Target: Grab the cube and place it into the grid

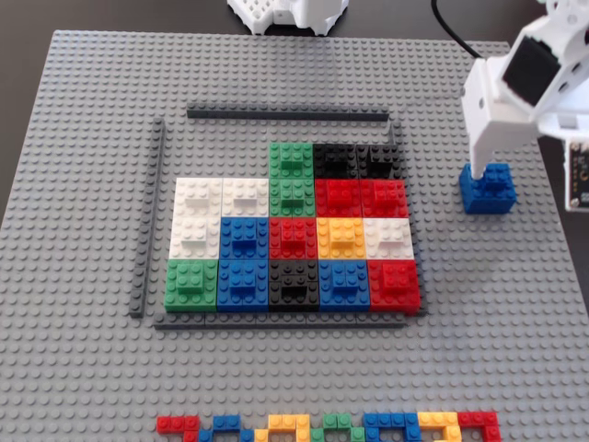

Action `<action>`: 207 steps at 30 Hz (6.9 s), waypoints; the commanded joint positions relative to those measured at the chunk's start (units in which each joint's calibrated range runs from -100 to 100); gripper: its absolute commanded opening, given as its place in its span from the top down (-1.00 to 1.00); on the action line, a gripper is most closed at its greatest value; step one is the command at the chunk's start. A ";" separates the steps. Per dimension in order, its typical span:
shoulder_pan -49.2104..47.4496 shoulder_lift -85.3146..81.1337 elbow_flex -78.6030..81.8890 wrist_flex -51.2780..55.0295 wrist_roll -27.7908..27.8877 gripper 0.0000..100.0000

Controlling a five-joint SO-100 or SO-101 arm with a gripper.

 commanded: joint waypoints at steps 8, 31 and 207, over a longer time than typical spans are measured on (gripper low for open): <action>0.89 -1.00 -5.71 0.32 -0.24 0.29; -0.58 -2.98 -3.72 0.95 -1.56 0.30; 37.72 -45.29 57.81 -13.22 21.64 0.54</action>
